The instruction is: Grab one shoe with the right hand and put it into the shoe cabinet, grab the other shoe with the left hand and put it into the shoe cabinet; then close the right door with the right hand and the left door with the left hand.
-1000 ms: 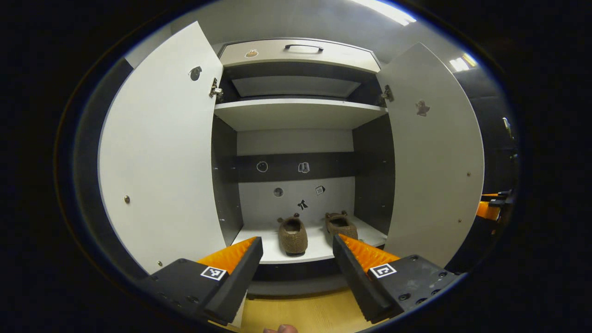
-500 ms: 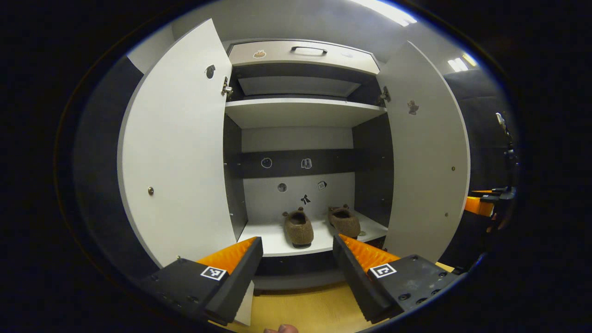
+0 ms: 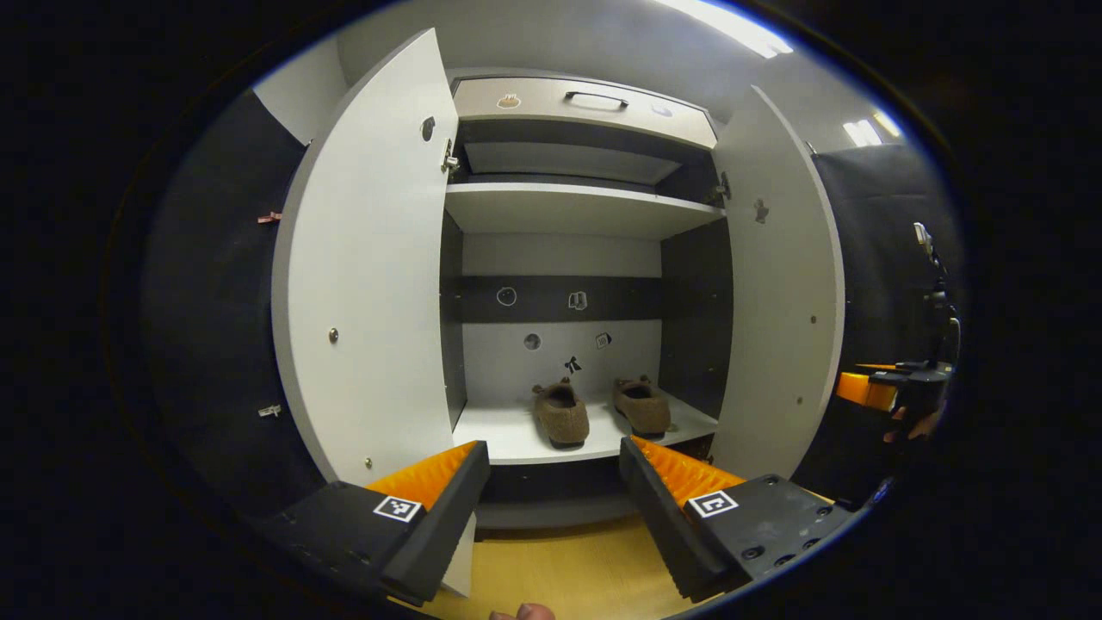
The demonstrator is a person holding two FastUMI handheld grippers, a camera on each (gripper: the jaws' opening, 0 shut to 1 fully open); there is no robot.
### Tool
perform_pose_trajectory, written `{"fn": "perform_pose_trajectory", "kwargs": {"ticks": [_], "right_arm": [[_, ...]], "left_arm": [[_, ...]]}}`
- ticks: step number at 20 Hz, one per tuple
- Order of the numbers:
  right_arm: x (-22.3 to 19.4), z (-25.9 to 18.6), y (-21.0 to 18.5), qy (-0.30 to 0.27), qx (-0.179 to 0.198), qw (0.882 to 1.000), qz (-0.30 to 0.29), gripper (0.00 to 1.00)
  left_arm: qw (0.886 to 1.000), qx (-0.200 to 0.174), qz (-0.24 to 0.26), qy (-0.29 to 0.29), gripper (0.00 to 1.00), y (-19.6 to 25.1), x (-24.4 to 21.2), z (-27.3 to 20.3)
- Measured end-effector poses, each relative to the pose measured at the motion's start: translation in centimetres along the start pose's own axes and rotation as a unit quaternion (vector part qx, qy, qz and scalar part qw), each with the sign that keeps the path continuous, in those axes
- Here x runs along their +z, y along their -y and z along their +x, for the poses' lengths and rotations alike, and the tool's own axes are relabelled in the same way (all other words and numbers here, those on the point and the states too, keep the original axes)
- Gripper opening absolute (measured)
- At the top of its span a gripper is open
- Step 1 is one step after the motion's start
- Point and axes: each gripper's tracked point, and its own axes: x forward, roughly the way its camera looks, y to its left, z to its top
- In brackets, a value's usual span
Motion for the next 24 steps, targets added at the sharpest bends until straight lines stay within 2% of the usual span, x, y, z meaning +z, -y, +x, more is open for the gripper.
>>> {"fn": "perform_pose_trajectory", "kwargs": {"ticks": [5,12,16,20,24], "right_arm": [[-0.6,1.3,-4.3,-0.007,0.037,0.999,-0.003,0.98],[-0.7,1.8,-8.6,-0.002,0.067,0.998,0.008,0.98],[-1.3,1.9,-10.2,-0.013,0.077,0.997,0.022,0.98],[-1.4,1.7,-10.6,0.000,0.069,0.998,-0.008,0.98],[-1.6,1.5,-11.3,-0.005,0.066,0.998,-0.020,0.98]], "left_arm": [[1.000,0.003,-0.018,-0.001,0.96,-1.1,-0.2,-1.9],[0.999,0.035,-0.022,0.001,0.96,-5.4,-0.1,-5.7],[0.997,0.083,-0.004,0.003,0.97,-10.5,0.2,-8.0],[0.991,0.130,0.023,0.009,0.97,-15.4,0.9,-8.6],[0.987,0.160,0.018,0.012,0.96,-19.3,1.1,-8.3]]}}
